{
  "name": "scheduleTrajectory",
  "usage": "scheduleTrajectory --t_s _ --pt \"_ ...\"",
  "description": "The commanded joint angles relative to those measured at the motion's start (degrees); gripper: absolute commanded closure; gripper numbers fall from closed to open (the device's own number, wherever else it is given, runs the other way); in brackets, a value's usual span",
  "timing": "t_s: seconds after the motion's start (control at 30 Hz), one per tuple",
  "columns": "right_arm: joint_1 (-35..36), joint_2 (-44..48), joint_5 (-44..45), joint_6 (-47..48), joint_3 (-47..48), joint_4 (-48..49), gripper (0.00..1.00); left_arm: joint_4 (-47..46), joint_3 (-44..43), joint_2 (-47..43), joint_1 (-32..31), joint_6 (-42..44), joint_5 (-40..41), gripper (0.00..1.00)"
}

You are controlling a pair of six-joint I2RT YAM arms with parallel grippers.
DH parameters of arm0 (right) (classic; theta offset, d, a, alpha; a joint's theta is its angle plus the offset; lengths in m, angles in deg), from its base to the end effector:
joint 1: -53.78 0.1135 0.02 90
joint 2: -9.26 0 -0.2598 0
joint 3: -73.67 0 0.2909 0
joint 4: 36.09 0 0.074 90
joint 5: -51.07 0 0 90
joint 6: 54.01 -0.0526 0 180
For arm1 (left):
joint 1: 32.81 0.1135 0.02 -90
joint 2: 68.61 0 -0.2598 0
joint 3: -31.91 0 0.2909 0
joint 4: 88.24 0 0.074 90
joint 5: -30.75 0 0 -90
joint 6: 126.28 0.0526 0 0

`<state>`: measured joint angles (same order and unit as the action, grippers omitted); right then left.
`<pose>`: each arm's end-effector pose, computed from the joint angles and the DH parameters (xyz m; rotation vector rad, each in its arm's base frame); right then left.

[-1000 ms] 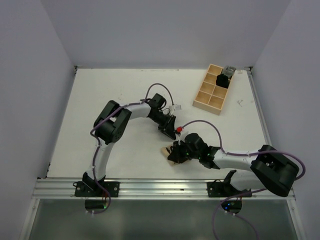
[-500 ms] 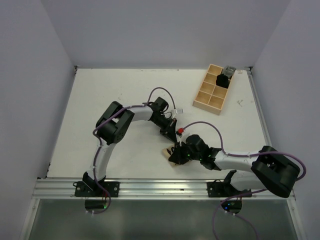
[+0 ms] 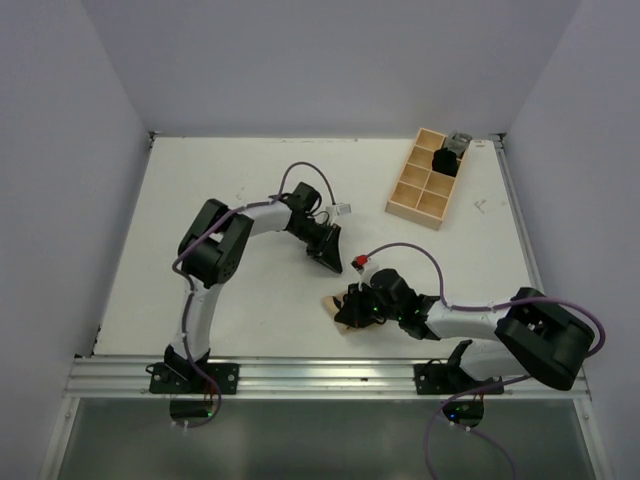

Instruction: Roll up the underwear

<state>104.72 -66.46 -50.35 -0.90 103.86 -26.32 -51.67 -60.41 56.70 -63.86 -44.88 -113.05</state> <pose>0.1568 0.2097 0.0843 -0.4142 2.3594 1.0222 0.3644 -0.2689 0.0687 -0.7830 -2.6517 1.4825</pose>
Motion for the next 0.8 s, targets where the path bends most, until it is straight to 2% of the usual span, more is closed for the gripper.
scheduleTrajectory --t_s 0.0,0.03,0.23,0.47,0.57,0.6,0.77 --pt "0.04 0.92 0.87 0.32 -0.97 0.22 1.00 7.40 -6.32 2.82 -2.43 7.44 -2.97 0.75" --pt "0.13 0.93 0.96 0.41 -0.88 -0.05 1.00 10.46 -7.46 3.61 -2.79 8.24 -3.41 0.75" --pt "0.04 0.14 0.78 0.67 -0.44 -0.31 1.00 13.73 -8.69 6.08 -6.48 12.81 -6.75 0.68" --pt "0.13 -0.21 1.05 0.76 -0.26 -0.14 1.00 15.06 -8.87 7.75 -9.21 14.23 -7.55 0.69" --pt "0.04 0.05 1.31 0.58 -0.27 -0.40 1.00 14.62 -8.79 7.93 -9.56 13.70 -8.07 0.94" --pt "0.13 0.22 1.40 0.58 -0.18 -0.66 1.00 14.53 -8.79 7.84 -9.47 13.44 -6.51 1.00" --pt "0.13 0.14 1.84 0.32 1.92 -3.37 1.00 11.82 -6.34 5.48 -7.81 9.15 -0.70 1.00"
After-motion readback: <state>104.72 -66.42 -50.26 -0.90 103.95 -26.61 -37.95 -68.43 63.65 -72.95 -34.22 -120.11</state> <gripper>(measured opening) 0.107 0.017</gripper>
